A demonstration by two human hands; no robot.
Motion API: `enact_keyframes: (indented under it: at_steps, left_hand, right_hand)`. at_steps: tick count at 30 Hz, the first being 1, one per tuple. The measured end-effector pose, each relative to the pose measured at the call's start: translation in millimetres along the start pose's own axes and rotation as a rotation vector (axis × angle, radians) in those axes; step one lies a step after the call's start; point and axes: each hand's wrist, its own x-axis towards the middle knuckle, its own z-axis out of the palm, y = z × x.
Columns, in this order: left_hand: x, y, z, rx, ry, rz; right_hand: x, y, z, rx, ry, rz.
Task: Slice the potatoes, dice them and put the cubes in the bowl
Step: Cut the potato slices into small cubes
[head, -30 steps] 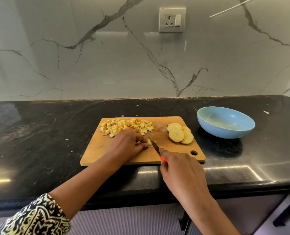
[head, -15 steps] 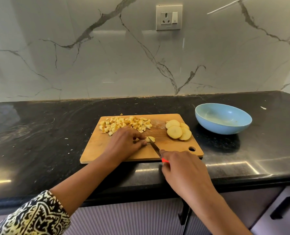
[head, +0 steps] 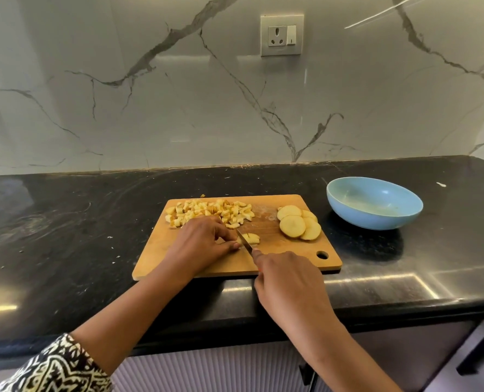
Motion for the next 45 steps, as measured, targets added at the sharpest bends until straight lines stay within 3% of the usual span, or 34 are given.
enact_keyframes:
  at_steps: [7, 12, 16, 19, 21, 26, 28, 31, 34, 37, 39, 45]
  left_hand:
    - [-2, -1, 5, 0.037, 0.026, 0.014]
    - [0, -5, 3, 0.053, -0.001, 0.038]
    - [4, -6, 2, 0.079, -0.063, 0.282]
    - [16, -4, 4, 0.205, -0.266, 0.490]
    - [28, -4, 6, 0.294, -0.304, 0.555]
    - [58, -13, 0, 0.591, -0.183, 0.684]
    - [64, -21, -1, 0.633, -0.095, 0.661]
    - [65, -24, -2, 0.395, -0.003, 0.592]
    - [53, -18, -6, 0.179, -0.114, 0.599]
    - [39, -22, 1, 0.282, -0.223, 0.723]
    - [37, -29, 5, 0.315, -0.224, 0.714]
    - [59, -34, 8, 0.587, 0.004, 0.695]
  right_hand:
    - [-9, 5, 0, -0.005, -0.044, -0.049]
    - [-19, 39, -17, 0.315, 0.039, 0.045]
    - [1, 66, -2, 0.492, 0.339, 0.136]
    - [9, 69, 10, 0.560, 0.380, 0.153]
    - [12, 69, 10, 0.570, 0.380, 0.150]
    - [16, 72, 10, 0.559, 0.318, 0.163]
    - [15, 72, 11, 0.556, 0.316, 0.161]
    - [14, 73, 10, 0.576, 0.322, 0.171]
    - [14, 73, 10, 0.590, 0.323, 0.171]
    - [15, 74, 11, 0.589, 0.326, 0.173]
    - [15, 75, 13, 0.590, 0.330, 0.170]
    - [16, 78, 17, 0.593, 0.334, 0.162]
